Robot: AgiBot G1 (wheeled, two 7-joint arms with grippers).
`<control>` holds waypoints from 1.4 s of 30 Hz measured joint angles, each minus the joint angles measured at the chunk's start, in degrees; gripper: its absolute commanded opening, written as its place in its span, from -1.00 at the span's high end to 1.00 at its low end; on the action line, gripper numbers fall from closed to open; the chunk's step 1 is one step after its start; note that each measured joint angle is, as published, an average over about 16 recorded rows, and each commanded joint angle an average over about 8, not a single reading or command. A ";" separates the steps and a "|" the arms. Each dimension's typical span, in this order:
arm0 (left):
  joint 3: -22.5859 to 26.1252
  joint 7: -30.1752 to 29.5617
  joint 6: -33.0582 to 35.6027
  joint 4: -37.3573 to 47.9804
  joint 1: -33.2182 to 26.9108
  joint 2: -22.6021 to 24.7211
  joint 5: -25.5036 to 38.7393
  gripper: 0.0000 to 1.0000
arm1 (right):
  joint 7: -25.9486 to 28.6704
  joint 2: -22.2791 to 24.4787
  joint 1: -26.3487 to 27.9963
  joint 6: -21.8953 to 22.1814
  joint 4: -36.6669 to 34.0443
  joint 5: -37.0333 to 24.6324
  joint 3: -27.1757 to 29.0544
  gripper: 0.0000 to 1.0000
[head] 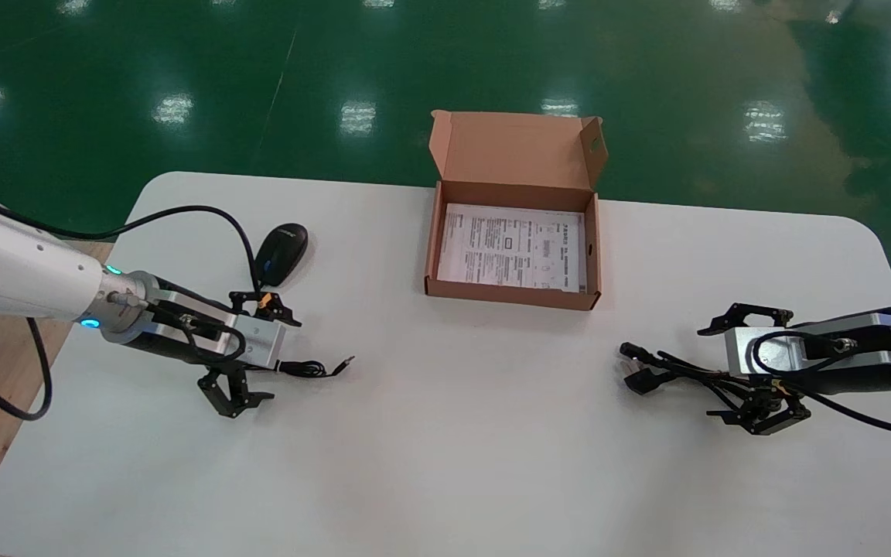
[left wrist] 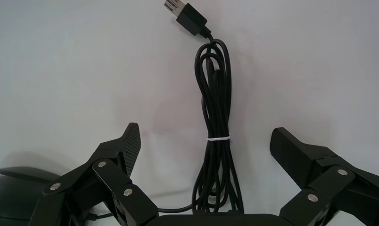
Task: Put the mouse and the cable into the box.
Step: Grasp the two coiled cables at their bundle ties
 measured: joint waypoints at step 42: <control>-0.15 0.10 -0.25 -0.01 0.10 -0.02 -0.46 1.00 | -0.28 -0.19 -0.07 0.28 -0.27 0.09 0.05 1.00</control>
